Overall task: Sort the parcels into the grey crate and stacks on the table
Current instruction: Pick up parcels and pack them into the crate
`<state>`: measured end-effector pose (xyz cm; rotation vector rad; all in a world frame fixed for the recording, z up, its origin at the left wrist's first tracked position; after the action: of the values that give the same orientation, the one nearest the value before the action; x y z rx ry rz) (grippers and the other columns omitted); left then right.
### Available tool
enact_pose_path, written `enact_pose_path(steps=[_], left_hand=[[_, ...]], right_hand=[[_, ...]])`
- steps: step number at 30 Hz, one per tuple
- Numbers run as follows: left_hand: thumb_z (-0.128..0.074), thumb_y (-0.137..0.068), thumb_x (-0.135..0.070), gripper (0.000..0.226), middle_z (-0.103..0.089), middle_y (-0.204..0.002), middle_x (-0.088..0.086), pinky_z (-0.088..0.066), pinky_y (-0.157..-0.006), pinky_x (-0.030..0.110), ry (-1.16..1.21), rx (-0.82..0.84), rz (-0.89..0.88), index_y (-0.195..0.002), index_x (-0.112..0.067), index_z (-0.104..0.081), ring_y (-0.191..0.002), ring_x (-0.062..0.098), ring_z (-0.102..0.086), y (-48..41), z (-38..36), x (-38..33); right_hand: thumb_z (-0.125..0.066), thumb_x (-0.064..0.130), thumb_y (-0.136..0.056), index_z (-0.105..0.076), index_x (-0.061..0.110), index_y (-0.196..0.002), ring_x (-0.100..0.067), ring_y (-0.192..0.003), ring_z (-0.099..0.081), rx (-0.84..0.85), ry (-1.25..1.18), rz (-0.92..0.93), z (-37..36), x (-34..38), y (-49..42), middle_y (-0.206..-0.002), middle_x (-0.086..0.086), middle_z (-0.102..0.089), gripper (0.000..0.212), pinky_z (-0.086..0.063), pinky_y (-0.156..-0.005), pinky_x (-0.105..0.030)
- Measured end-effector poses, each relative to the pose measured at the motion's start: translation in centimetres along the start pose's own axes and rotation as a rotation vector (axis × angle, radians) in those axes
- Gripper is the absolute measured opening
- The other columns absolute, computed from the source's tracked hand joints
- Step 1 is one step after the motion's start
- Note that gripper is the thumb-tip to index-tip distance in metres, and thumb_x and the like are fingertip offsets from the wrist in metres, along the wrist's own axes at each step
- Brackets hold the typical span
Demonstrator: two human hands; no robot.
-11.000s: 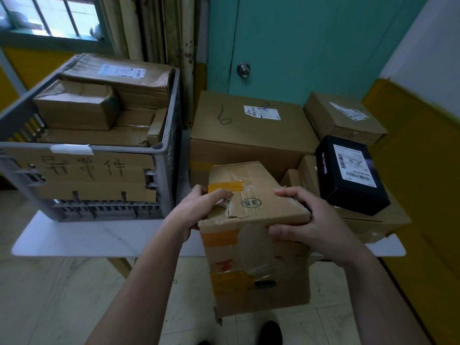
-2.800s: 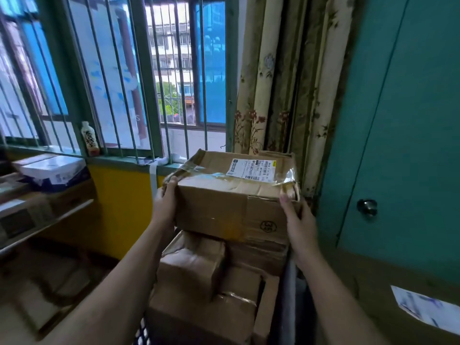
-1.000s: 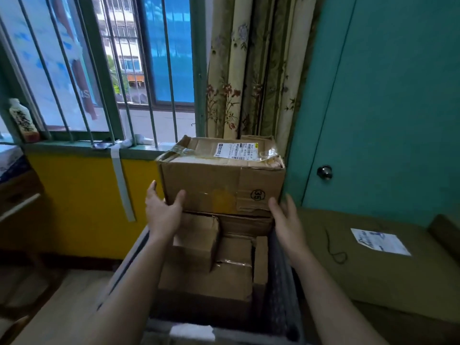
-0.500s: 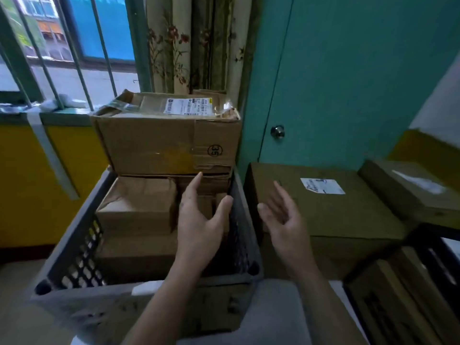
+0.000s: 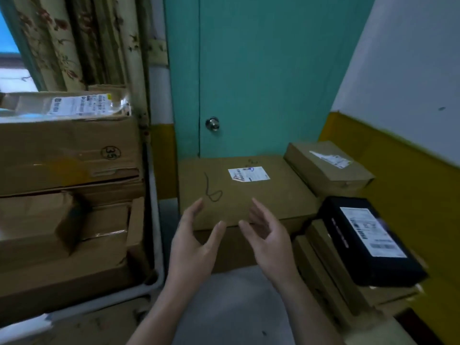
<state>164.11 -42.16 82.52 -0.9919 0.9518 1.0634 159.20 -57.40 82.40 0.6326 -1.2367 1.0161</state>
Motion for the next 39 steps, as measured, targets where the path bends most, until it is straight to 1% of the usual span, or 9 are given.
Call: enact_pose_path(steps=[5,13,20,23,27,30,32,35,39], left_hand=[[-0.073,-0.088,-0.026,0.054,-0.054,-0.127,-0.017,-0.034,-0.084,-0.005,-0.02,0.056,0.055,-0.136,-0.029,-0.048,-0.108,-0.017,-0.049,0.4,-5.6,0.0],[-0.069,-0.091,-0.035,0.052,-0.054,-0.13,-0.018,-0.042,-0.109,0.034,-0.031,0.078,0.227,-0.138,-0.034,-0.048,-0.126,0.006,-0.051,0.4,-11.4,0.9],[-0.066,-0.095,-0.027,0.04,-0.057,-0.127,-0.016,-0.044,-0.101,0.026,-0.038,0.043,0.26,-0.133,-0.03,-0.053,-0.12,0.005,-0.054,0.3,-14.3,1.7],[-0.059,-0.099,-0.031,0.03,-0.058,-0.125,-0.014,-0.045,-0.089,0.016,-0.082,0.17,0.325,-0.129,-0.032,-0.053,-0.115,0.005,-0.055,1.1,-16.8,2.4],[-0.052,-0.096,-0.055,0.05,-0.058,-0.119,-0.013,-0.05,-0.099,0.034,-0.045,0.344,0.592,-0.139,-0.03,-0.048,-0.112,0.01,-0.057,2.8,-19.9,3.3],[-0.049,-0.095,-0.058,0.062,-0.058,-0.094,-0.019,-0.051,-0.071,0.017,-0.003,0.401,0.669,-0.148,-0.026,-0.042,-0.084,-0.001,-0.059,4.3,-21.9,3.4],[-0.049,-0.094,-0.061,0.072,-0.062,-0.105,-0.012,-0.05,-0.073,0.018,0.036,0.441,0.734,-0.154,-0.025,-0.032,-0.084,0.001,-0.058,5.0,-22.9,3.2],[-0.049,-0.083,-0.07,0.088,-0.048,-0.149,0.0,-0.046,-0.104,0.034,0.061,0.462,0.771,-0.156,-0.027,-0.029,-0.123,0.018,-0.054,5.6,-23.6,3.1],[-0.044,-0.086,-0.067,0.08,-0.045,-0.152,0.001,-0.04,-0.11,0.038,0.034,0.365,0.643,-0.153,-0.024,-0.036,-0.129,0.016,-0.047,5.8,-23.8,1.7]], right_hand=[[-0.073,0.029,-0.088,-0.047,0.052,-0.124,0.01,-0.119,-0.054,-0.012,-0.005,-0.025,4.3,-2.8,-0.7,-0.126,0.026,-0.056,0.05,-0.047,-0.1,-0.018],[-0.066,0.039,-0.092,-0.046,0.039,-0.14,-0.003,-0.129,-0.047,0.04,0.074,-0.098,8.8,-6.3,-1.7,-0.14,0.012,-0.052,0.052,-0.044,-0.108,-0.032],[-0.065,0.03,-0.095,-0.045,0.03,-0.145,-0.006,-0.137,-0.04,0.149,0.225,-0.085,9.9,-9.5,-2.9,-0.149,0.009,-0.044,0.053,-0.036,-0.113,-0.028],[-0.058,0.035,-0.098,-0.038,0.031,-0.149,-0.012,-0.142,-0.033,0.286,0.393,-0.18,9.1,-12.2,-2.1,-0.154,0.01,-0.034,0.055,-0.034,-0.117,-0.038],[-0.044,0.039,-0.102,-0.027,0.022,-0.153,-0.021,-0.145,-0.028,0.562,0.726,-0.26,7.4,-16.3,0.8,-0.158,-0.003,-0.029,0.057,-0.018,-0.117,-0.026],[-0.042,0.043,-0.101,-0.007,0.019,-0.159,-0.021,-0.152,-0.007,0.686,0.805,-0.332,8.2,-18.0,3.7,-0.166,-0.003,-0.007,0.071,-0.006,-0.12,-0.03],[-0.046,0.045,-0.098,-0.013,0.025,-0.158,-0.018,-0.152,-0.008,0.699,0.772,-0.284,9.5,-17.5,4.9,-0.166,0.0,-0.008,0.072,-0.008,-0.122,-0.034],[-0.051,0.038,-0.098,-0.036,0.031,-0.15,-0.016,-0.148,-0.023,0.752,0.539,-0.202,13.3,-14.3,5.4,-0.162,0.002,-0.024,0.055,-0.019,-0.117,-0.028],[-0.057,0.039,-0.098,-0.054,0.032,-0.137,-0.004,-0.124,-0.051,0.786,0.352,-0.081,19.1,-6.9,5.4,-0.133,0.006,-0.057,0.04,-0.034,-0.098,-0.012]])
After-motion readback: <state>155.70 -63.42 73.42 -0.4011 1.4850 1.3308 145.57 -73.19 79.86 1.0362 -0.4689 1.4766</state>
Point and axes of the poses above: each hand's wrist, its own y-axis away from the middle knuckle, its own z-axis out of the back of the hand, x = y × z, the point moved 2 cm from there along -y, towards the middle knuckle
